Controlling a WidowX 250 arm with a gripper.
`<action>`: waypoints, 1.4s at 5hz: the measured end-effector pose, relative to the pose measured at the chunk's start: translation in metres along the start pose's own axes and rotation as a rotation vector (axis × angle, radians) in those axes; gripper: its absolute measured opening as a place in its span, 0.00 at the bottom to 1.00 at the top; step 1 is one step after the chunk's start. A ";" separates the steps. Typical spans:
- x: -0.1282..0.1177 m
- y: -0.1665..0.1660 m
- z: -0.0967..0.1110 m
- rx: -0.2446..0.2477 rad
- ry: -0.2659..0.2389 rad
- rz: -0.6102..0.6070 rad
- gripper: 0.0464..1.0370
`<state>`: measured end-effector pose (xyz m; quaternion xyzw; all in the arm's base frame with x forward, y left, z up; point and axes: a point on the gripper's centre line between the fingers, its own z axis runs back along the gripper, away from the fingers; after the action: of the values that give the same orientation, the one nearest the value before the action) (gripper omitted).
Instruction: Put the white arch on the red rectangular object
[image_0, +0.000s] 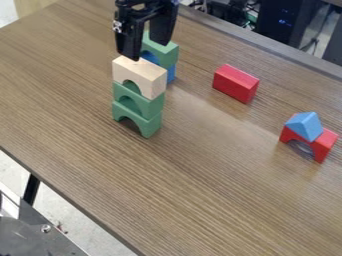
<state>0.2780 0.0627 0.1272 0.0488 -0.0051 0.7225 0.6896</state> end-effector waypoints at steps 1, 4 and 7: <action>0.000 0.000 -0.004 -0.002 0.000 -0.011 0.96; 0.000 0.000 -0.044 -0.061 -0.003 0.011 0.91; -0.007 -0.007 -0.019 -0.210 0.068 0.076 0.55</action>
<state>0.2841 0.0580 0.1070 -0.0488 -0.0592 0.7448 0.6629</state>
